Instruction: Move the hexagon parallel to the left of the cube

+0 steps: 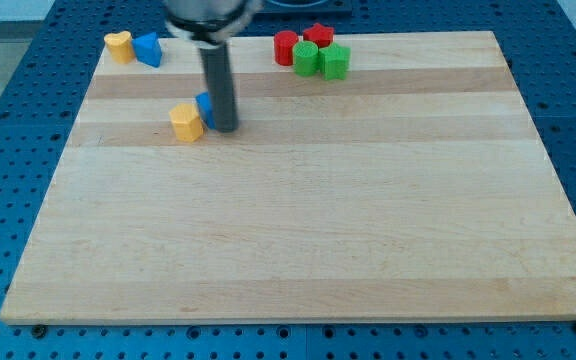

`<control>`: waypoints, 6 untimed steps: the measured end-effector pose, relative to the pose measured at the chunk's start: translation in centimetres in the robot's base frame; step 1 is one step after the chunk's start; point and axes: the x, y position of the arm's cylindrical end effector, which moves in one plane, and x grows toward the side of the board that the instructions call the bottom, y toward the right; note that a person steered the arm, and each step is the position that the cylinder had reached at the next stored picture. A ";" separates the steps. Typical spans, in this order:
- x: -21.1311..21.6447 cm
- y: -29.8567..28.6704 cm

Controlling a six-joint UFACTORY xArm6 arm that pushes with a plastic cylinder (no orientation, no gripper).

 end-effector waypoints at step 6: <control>-4.0 -11.4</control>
